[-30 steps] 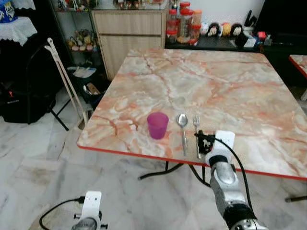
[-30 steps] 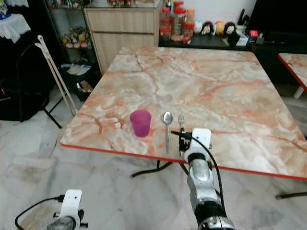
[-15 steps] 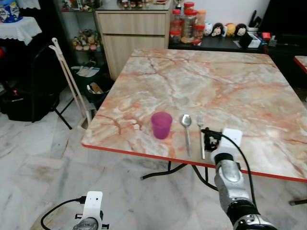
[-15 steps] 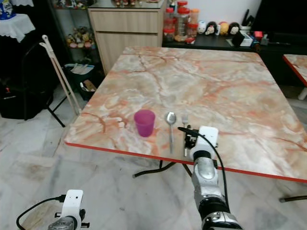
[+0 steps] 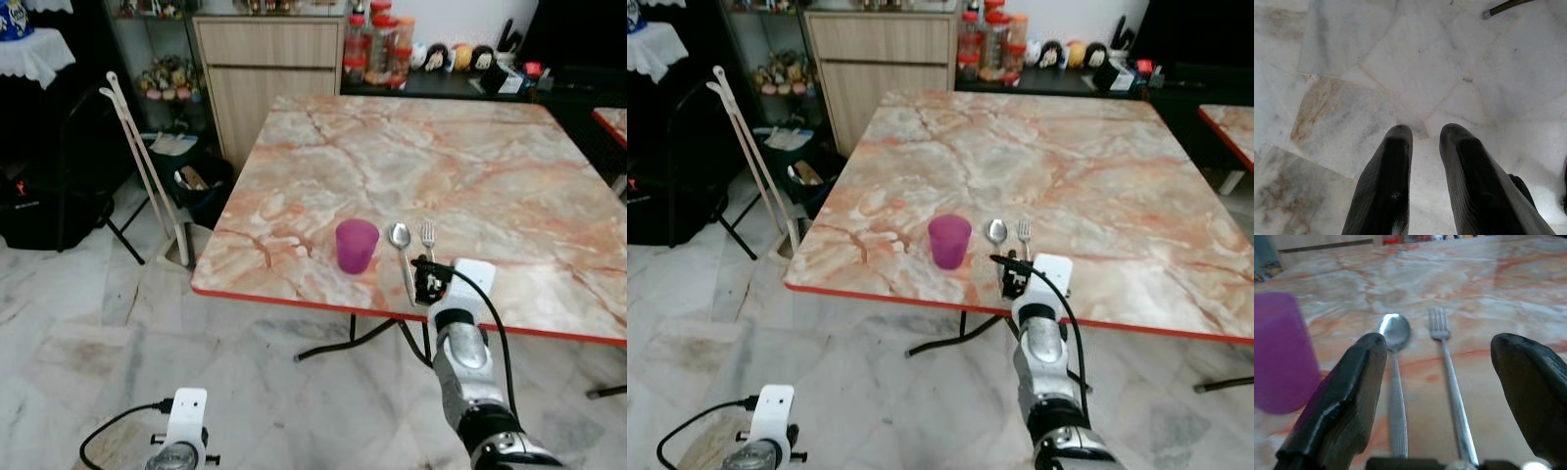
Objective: Setting the table
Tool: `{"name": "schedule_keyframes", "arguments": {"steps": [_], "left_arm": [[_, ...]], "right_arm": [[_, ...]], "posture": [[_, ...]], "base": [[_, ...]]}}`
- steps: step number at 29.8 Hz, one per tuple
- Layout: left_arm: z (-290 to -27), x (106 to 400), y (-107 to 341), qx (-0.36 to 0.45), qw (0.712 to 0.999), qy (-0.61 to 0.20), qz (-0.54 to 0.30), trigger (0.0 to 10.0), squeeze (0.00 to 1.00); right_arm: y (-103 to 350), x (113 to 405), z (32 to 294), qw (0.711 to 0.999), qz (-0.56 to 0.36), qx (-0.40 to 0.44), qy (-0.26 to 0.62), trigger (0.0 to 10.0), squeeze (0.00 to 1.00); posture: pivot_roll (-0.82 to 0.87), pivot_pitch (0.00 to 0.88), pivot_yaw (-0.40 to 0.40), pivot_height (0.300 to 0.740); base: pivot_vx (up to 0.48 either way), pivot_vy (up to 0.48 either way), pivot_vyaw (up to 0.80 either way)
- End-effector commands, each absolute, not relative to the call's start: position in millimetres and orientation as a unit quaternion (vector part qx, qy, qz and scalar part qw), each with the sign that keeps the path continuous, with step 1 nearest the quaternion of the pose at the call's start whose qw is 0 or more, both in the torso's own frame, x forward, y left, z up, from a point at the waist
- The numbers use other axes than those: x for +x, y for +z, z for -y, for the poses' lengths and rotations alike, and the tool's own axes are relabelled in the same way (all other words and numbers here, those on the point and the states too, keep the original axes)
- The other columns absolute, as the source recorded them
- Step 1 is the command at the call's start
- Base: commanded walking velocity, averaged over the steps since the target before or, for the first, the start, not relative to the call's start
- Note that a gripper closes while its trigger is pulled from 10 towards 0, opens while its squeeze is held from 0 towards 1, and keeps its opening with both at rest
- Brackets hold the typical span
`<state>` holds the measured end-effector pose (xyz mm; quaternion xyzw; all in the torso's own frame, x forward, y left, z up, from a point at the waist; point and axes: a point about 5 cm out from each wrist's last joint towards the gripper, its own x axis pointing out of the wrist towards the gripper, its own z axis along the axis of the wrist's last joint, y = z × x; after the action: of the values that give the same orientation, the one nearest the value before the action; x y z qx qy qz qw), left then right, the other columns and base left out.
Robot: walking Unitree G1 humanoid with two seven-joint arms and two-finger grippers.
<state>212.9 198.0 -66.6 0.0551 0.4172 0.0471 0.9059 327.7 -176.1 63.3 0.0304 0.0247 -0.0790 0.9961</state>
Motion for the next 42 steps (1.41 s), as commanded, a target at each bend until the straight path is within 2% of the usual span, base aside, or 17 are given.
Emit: {"name": "schedule_keyframes", "arguments": {"steps": [1, 7, 36, 42], "left_arm": [[-195.5, 213.0, -66.9, 0.05, 0.907, 0.043, -0.415, 10.0, 0.0], [-196.0, 213.8, -66.3, 0.053, 0.907, 0.04, -0.415, 10.0, 0.0], [-196.0, 216.4, -64.8, 0.055, 0.909, 0.043, -0.412, 10.0, 0.0], [-196.6, 216.1, -64.9, 0.054, 0.908, 0.045, -0.412, 10.0, 0.0]], "right_arm": [[65.1, 329.2, 178.1, 0.996, -0.02, 0.029, -0.082, 10.0, 0.0], [65.2, 328.9, 179.0, 0.996, -0.018, 0.032, -0.086, 10.0, 0.0], [66.4, 329.3, 174.5, 0.998, -0.009, 0.017, -0.066, 10.0, 0.0], [66.7, 329.1, 173.5, 0.998, -0.007, 0.022, -0.063, 10.0, 0.0]], "posture": [[-0.04, 0.0, 0.021, 0.74], [-0.05, 0.0, 0.025, 0.74], [-0.04, 0.0, 0.022, 0.74], [-0.04, 0.0, 0.021, 0.74]], "base": [[0.0, 0.0, 0.0], [0.0, 0.0, 0.0], [0.308, 0.0, 0.0], [0.316, 0.0, 0.31]]}}
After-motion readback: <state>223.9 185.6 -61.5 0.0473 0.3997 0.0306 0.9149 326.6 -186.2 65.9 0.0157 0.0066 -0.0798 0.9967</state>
